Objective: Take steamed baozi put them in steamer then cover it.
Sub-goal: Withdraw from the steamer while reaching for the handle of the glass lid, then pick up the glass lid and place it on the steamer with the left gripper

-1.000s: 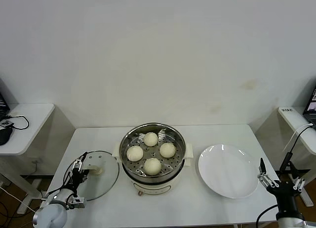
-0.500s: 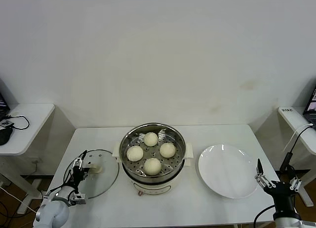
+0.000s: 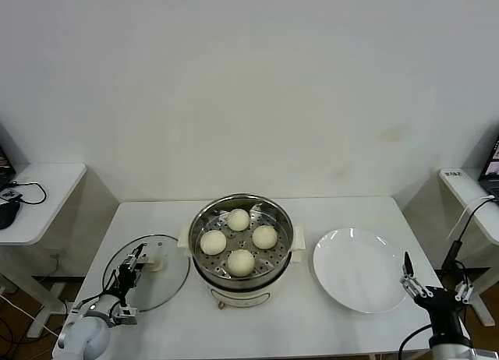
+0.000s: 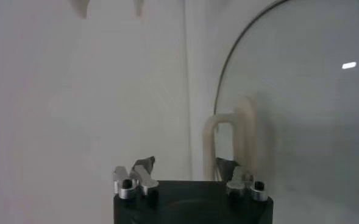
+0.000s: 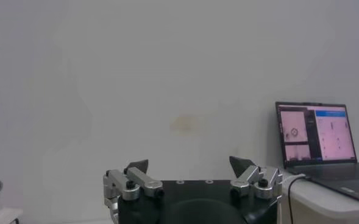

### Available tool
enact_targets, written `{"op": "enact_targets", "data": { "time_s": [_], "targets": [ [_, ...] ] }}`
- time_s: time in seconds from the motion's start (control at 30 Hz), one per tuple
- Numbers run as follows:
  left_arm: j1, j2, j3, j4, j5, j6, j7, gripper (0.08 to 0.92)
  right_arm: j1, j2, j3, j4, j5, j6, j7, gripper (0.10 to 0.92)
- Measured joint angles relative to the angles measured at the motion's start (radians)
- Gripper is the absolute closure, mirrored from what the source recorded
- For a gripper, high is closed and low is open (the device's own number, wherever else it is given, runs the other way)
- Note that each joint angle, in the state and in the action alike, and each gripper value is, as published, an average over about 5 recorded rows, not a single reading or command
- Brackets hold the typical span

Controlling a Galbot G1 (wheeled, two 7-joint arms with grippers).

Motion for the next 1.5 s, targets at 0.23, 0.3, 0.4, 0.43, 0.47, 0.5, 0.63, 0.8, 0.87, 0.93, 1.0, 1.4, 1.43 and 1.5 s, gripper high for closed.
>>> {"op": "enact_targets", "data": {
  "time_s": [0.23, 0.3, 0.4, 0.43, 0.47, 0.5, 0.63, 0.8, 0.87, 0.93, 1.0, 1.4, 1.43, 1.5],
  "targets": [
    [0.007, 0.002, -0.003, -0.008, 0.015, -0.013, 0.019, 0.684, -0.003, 0.003, -0.005, 0.002, -0.003, 0.002, 0.000, 0.203],
    [0.011, 0.000, -0.006, -0.012, 0.014, -0.014, 0.020, 0.753, -0.004, 0.004, -0.006, 0.003, -0.003, 0.002, 0.000, 0.202],
    [0.019, -0.005, -0.013, -0.021, 0.011, -0.014, 0.017, 0.825, -0.006, 0.004, -0.007, 0.006, -0.004, 0.003, -0.001, 0.202],
    [0.022, -0.007, -0.016, -0.024, 0.009, -0.014, 0.015, 0.839, -0.006, 0.005, -0.007, 0.006, -0.004, 0.004, -0.001, 0.203],
    [0.025, -0.009, -0.019, -0.028, 0.009, -0.014, 0.013, 0.845, -0.006, 0.005, -0.008, 0.007, -0.004, 0.004, -0.001, 0.203],
    [0.029, -0.012, -0.023, -0.033, 0.008, -0.013, 0.011, 0.851, -0.006, 0.005, -0.008, 0.008, -0.004, 0.004, -0.001, 0.203],
    [0.049, -0.023, -0.042, -0.056, 0.010, -0.007, -0.004, 0.856, -0.007, 0.005, -0.011, 0.013, -0.006, 0.004, -0.001, 0.203],
    [0.087, -0.043, -0.082, -0.103, 0.020, 0.007, -0.038, 0.862, -0.008, 0.005, -0.019, 0.017, -0.012, 0.005, -0.002, 0.203],
    [0.109, -0.052, -0.104, -0.128, 0.023, 0.014, -0.054, 0.862, -0.008, 0.004, -0.023, 0.017, -0.016, 0.005, -0.002, 0.202],
    [0.135, -0.062, -0.130, -0.157, 0.024, 0.023, -0.068, 0.862, -0.008, 0.001, -0.027, 0.016, -0.019, 0.004, -0.002, 0.202],
    [0.164, -0.072, -0.158, -0.192, 0.022, 0.031, -0.077, 0.862, -0.007, -0.002, -0.032, 0.014, -0.022, 0.003, -0.002, 0.203],
    [0.356, -0.088, -0.352, -0.499, -0.030, 0.116, -0.024, 0.862, -0.022, -0.036, -0.042, 0.000, -0.026, -0.009, -0.024, 0.202],
    [0.369, -0.086, -0.361, -0.530, -0.037, 0.125, -0.013, 0.862, -0.024, -0.040, -0.044, -0.002, -0.027, -0.010, -0.027, 0.202],
    [0.388, -0.081, -0.371, -0.589, -0.050, 0.145, 0.009, 0.862, -0.029, -0.050, -0.048, -0.006, -0.029, -0.014, -0.034, 0.202]
  ]
}}
